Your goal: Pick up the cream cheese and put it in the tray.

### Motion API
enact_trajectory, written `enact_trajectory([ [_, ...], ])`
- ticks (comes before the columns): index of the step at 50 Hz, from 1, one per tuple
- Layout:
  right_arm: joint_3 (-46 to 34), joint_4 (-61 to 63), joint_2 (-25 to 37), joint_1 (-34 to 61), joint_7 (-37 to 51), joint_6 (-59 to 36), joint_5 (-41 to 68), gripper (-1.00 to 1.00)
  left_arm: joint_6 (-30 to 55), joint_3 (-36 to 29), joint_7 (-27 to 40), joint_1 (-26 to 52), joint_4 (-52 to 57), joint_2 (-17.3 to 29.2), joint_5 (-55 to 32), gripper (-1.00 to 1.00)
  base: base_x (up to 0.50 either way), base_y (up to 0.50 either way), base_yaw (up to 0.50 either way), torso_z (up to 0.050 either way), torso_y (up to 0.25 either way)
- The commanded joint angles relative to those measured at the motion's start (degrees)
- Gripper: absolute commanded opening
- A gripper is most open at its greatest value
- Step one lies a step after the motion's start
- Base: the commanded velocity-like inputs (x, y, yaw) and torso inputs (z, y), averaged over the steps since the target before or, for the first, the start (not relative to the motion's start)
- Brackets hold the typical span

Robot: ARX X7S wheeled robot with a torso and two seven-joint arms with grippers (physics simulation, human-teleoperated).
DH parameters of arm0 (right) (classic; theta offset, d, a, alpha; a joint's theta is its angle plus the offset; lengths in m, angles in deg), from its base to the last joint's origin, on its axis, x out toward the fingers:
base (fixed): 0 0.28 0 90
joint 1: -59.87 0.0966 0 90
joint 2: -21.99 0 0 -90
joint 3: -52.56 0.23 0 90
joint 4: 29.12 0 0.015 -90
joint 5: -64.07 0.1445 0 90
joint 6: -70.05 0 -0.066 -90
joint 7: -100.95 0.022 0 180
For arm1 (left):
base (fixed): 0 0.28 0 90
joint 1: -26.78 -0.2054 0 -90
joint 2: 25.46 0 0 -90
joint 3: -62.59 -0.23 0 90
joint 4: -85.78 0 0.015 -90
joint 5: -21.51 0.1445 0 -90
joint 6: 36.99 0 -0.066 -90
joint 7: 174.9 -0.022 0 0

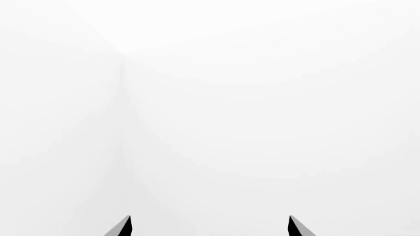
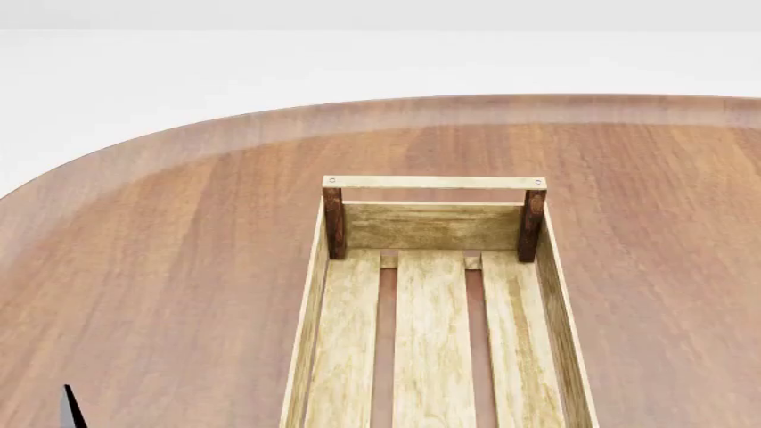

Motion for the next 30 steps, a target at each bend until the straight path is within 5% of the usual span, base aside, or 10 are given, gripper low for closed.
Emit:
enact_trajectory([
  [1,0.7,0.2,-0.2,0.1,-0.1,-1.4,2.1,1.0,0.3,-0.1,0.2,0.1,0.1,0.2,-0.1,1.0,0.0,0.0,0.0,0.0,0.0],
  [30,3.3,1.1,1.5,-2.6,-0.3,-2.1,4.2,1.0,0.8,-0.3,0.8,0.3,0.1,0.4,-0.5,1.0,0.0,0.0,0.0,0.0,0.0],
])
